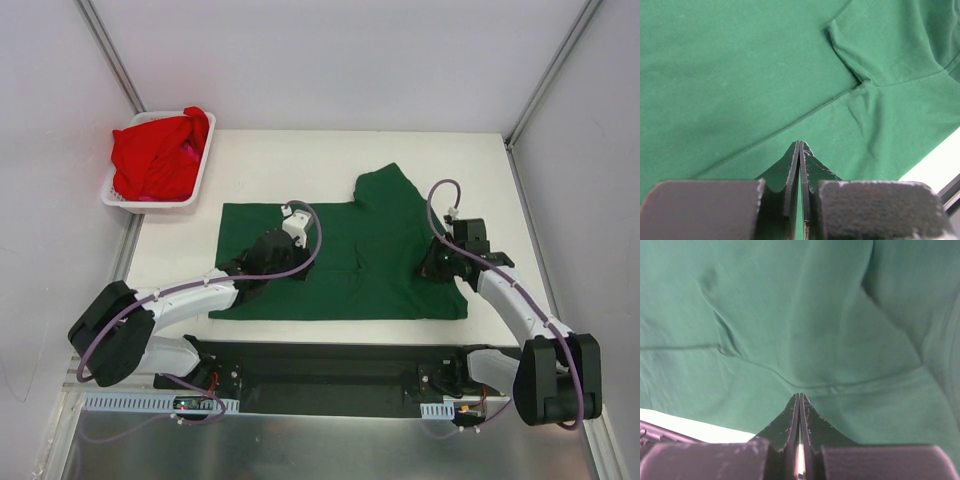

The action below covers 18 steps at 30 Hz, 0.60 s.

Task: Fold and stack the t-shirts
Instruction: Fold the tshirt

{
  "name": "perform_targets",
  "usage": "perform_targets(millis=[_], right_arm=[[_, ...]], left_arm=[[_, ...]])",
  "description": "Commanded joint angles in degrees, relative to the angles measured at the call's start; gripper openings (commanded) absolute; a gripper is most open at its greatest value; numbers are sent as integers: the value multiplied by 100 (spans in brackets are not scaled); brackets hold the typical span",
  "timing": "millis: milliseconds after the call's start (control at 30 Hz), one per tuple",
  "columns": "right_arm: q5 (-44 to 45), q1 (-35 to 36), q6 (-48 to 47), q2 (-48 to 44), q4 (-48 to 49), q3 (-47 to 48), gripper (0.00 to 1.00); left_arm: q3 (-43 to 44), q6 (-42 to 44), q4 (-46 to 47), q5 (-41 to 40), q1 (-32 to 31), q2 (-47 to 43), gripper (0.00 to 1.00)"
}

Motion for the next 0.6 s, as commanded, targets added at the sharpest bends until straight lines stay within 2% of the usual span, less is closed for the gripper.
perform_targets(millis=[0,200,300,400,567], right_arm=[[-269,78,198,-153,262,-264,1],[-1094,78,479,-83,1193,-616,1],[-1883,69,812,-4,2270,-888,1],[-2315,60,1172,320,3054,-1116,1],[-2536,60,1525,979,3839,-1372,1]], left_arm=[[-20,-92,168,-110,-69,-157,0],[-29,-40,124,-136,-69,-254,0],[-46,-40,124,-145,-69,-254,0],[-90,-48,141,-180,-60,-272,0],[-108,-13,141,-224,-69,-289,0]])
